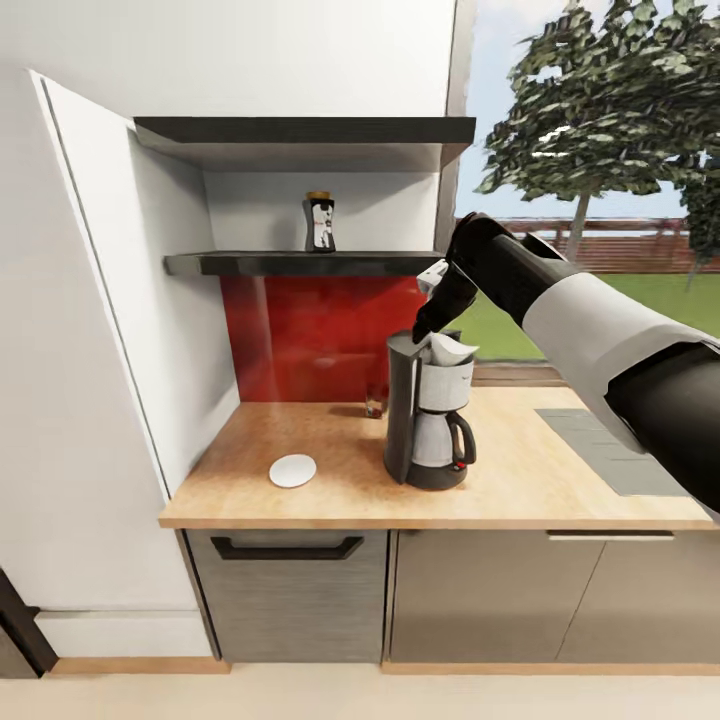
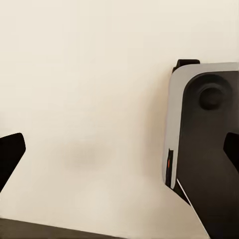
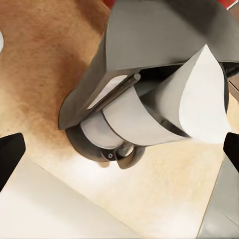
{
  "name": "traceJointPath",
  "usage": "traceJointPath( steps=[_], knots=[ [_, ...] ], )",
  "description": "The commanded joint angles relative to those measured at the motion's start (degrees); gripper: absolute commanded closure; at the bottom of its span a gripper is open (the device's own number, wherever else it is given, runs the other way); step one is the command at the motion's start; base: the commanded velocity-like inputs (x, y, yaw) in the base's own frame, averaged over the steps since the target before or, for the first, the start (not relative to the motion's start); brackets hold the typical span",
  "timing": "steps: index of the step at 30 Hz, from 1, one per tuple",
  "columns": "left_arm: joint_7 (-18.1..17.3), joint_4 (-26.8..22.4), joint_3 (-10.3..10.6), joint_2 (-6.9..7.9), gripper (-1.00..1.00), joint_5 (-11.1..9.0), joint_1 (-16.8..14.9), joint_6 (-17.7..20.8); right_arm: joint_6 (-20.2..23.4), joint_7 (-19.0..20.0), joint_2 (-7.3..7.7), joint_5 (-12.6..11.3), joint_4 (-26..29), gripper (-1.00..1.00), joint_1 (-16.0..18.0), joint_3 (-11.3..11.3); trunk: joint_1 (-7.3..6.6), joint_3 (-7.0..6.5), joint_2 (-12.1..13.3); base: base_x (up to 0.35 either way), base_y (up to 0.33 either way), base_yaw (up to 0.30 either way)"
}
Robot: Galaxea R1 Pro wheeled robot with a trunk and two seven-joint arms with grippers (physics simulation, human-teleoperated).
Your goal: Set up a coffee station on the kitchen countertop: keep the coffee maker on the countertop, move the bottle of coffee from the kitchen shelf to the counter next to the coffee maker, place a paper coffee filter on top of the coffee maker, put the saucer next to the coffee maker with the coffee cup on the saucer, and place the electric kettle next to the coffee maker.
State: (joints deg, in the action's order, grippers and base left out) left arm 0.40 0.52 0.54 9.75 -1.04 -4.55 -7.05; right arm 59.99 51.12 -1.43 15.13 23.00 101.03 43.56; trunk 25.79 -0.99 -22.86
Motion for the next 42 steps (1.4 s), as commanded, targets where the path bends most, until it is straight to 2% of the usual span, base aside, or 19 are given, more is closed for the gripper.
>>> traceJointPath(
  steps=[1,11,18,21,24,26,29,30,31,33,34,39,42],
  knots=[
    [0.04,0.04,0.07,0.05,-1.0,-0.11,-0.02,-0.26,0.01,0.56,0.0,0.6,-0.01,-1.0,0.04,0.18,0.0,0.04,-0.06,-0.276,0.234,0.0],
    [0.04,-0.1,0.14,0.14,-1.0,-0.02,-0.02,-0.76,0.01,0.56,0.8,0.46,-0.24,-1.0,0.04,0.41,0.0,-0.27,-0.06,-0.275,0.236,-0.093],
    [0.04,-0.09,0.16,0.09,-1.0,-0.02,-0.02,-0.8,0.01,0.81,0.42,0.01,-0.68,-1.0,-0.2,0.5,0.0,-0.36,-0.06,-0.199,0.179,-0.044],
    [0.04,-0.02,0.16,0.04,-1.0,-0.02,-0.02,-0.85,0.01,0.96,-0.13,-1.23,-0.39,-1.0,-3.18,0.48,0.0,-0.36,-0.06,-0.023,0.022,-0.003],
    [0.04,-0.06,0.16,-0.04,-1.0,0.01,-0.02,-0.86,0.01,0.99,-1.58,-4.17,-0.2,-1.0,-5.67,0.52,0.0,-0.36,-0.06,-0.006,0.006,-0.001],
    [0.04,-0.07,0.16,-0.07,-1.0,0.05,-0.02,-0.86,0.01,1.03,-3.23,-7.16,-0.23,-1.0,-7.0,0.49,0.0,-0.36,-0.06,-0.002,0.002,0.0],
    [-0.03,-0.14,0.28,-0.13,-1.0,0.13,-0.02,-0.86,0.01,0.96,-6.55,-15.45,-0.18,-1.0,-11.35,0.54,0.0,-0.36,-0.06,0.0,0.0,0.0],
    [-0.05,-0.2,0.35,-0.19,-1.0,0.14,-0.02,-0.82,0.01,0.94,-7.91,-19.0,-0.15,-1.0,-12.75,0.55,0.0,-0.36,-0.06,0.0,0.0,0.0],
    [-0.07,-0.22,0.39,-0.21,-1.0,0.15,-0.02,-0.77,0.01,0.9,-8.57,-21.2,-0.13,-1.0,-13.56,0.55,0.0,-0.36,-0.06,0.0,0.0,0.0],
    [-0.11,-0.24,0.47,-0.16,-1.0,0.16,-0.08,-0.72,0.01,0.85,-8.57,-25.76,-0.11,-1.0,-15.85,0.56,0.0,-0.36,-0.06,0.0,0.0,0.0],
    [-0.12,-0.24,0.49,-0.1,-1.0,0.16,-0.09,-0.71,0.01,0.84,-8.57,-27.15,-0.09,-1.0,-16.83,0.56,0.0,-0.36,-0.06,0.0,0.0,0.0],
    [-0.13,-0.25,0.51,0.02,-1.0,0.16,-0.1,-0.69,-2.3,0.83,-8.57,-32.37,-0.07,-1.0,-21.08,0.56,0.0,-0.36,-0.06,0.0,0.0,0.0],
    [-0.13,-0.25,0.51,-0.18,-1.0,0.23,-0.11,-0.69,-2.66,0.83,-8.57,-34.17,-0.12,-1.0,-23.54,0.56,0.0,-0.36,-0.06,0.0,0.0,0.0]
  ],
)
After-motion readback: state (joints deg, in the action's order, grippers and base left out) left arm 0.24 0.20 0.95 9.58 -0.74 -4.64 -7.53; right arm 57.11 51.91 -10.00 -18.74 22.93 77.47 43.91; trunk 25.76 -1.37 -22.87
